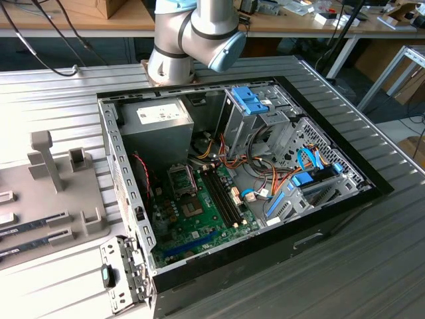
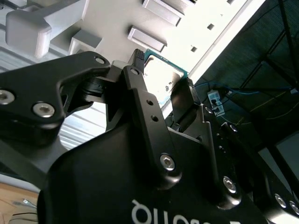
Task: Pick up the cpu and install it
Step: 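Pick up the cpu and move it towards the insertion slot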
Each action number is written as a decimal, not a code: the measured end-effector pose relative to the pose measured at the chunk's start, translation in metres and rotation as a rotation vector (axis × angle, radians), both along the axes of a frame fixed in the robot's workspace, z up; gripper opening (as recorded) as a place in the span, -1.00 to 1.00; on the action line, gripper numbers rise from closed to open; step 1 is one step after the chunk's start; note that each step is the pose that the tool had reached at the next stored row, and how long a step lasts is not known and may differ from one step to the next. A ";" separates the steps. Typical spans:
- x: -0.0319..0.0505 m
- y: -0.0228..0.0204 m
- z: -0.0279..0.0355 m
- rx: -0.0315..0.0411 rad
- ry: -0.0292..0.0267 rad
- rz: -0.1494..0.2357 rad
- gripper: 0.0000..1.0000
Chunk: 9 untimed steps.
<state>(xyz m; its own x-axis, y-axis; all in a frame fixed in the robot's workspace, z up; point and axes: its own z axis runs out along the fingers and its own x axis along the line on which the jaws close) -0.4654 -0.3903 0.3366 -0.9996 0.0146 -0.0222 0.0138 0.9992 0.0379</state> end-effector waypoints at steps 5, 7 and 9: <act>0.0000 0.0000 0.0020 0.0000 0.0000 0.000 -0.05; 0.0000 0.0000 0.0027 0.0001 0.0000 0.000 -0.05; 0.0000 0.0000 0.0036 0.0000 0.0000 0.000 -0.05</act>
